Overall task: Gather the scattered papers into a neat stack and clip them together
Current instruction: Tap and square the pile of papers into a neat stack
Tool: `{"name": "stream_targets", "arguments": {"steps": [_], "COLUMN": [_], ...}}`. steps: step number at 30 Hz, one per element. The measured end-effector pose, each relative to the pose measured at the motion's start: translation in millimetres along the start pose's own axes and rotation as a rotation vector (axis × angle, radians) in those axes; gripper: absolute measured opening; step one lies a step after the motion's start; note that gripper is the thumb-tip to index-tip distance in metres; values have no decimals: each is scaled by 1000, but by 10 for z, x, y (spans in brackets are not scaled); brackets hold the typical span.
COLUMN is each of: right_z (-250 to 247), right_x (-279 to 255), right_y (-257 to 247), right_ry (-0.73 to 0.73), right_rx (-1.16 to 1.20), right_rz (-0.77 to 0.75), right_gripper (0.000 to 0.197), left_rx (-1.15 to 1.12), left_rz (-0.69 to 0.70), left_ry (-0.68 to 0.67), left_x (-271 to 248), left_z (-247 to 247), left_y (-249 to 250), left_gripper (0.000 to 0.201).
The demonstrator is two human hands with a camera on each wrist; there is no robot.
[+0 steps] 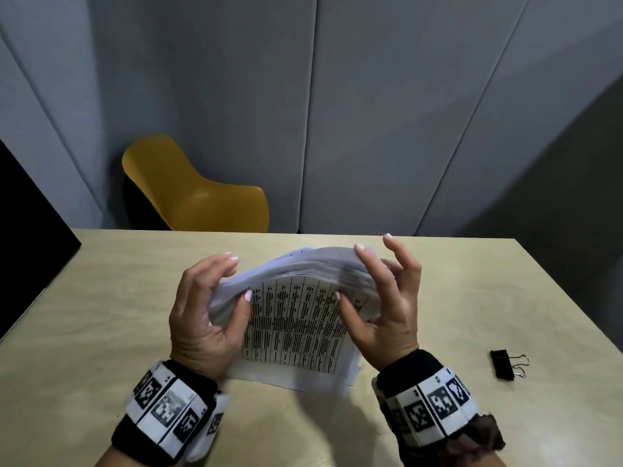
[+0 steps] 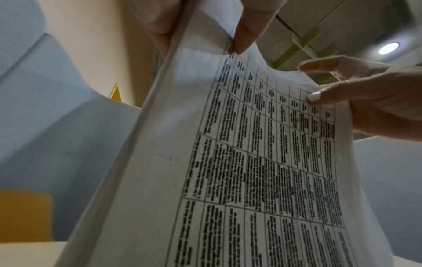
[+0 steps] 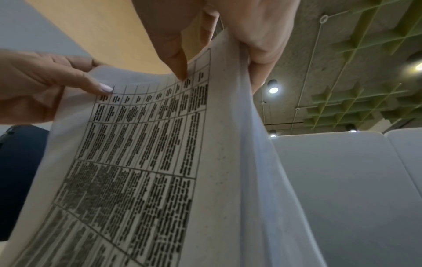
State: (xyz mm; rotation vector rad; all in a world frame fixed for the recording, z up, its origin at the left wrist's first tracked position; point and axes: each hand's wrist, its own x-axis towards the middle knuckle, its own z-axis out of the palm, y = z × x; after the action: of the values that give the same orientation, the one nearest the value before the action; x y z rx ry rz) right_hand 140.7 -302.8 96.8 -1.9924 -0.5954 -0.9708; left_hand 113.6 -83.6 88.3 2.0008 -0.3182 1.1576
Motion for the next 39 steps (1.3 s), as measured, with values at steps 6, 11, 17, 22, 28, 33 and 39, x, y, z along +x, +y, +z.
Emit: {"name": "stream_targets", "arguments": {"steps": [6, 11, 17, 22, 28, 33, 39], "right_z": [-25, 0, 15, 123, 73, 63, 125], "right_x": [1, -128, -139, 26, 69, -166, -246], "right_y": [-4, 139, 346, 200, -33, 42, 190], "right_ry": [29, 36, -222, -101, 45, 12, -27], "right_rx": [-19, 234, 502, 516, 459, 424, 405], "right_rz": [39, 367, 565, 522, 411, 491, 548], "right_gripper": [43, 84, 38, 36, 26, 85, 91], "left_rx": [57, -175, -500, -170, -225, -415, -490], "left_rz": [33, -171, -590, -365, -374, -490, -652], "left_ry": [20, -2, -292, -238, -117, -65, -87], "left_x": [-57, -93, -174, 8, 211, 40, -122], "left_z": [-49, -38, 72, 187, 119, 76, 122], "left_y": [-82, -110, -353, -189, 119, -2, -245], "left_gripper": [38, 58, 65, 18, 11, 58, 60]}}
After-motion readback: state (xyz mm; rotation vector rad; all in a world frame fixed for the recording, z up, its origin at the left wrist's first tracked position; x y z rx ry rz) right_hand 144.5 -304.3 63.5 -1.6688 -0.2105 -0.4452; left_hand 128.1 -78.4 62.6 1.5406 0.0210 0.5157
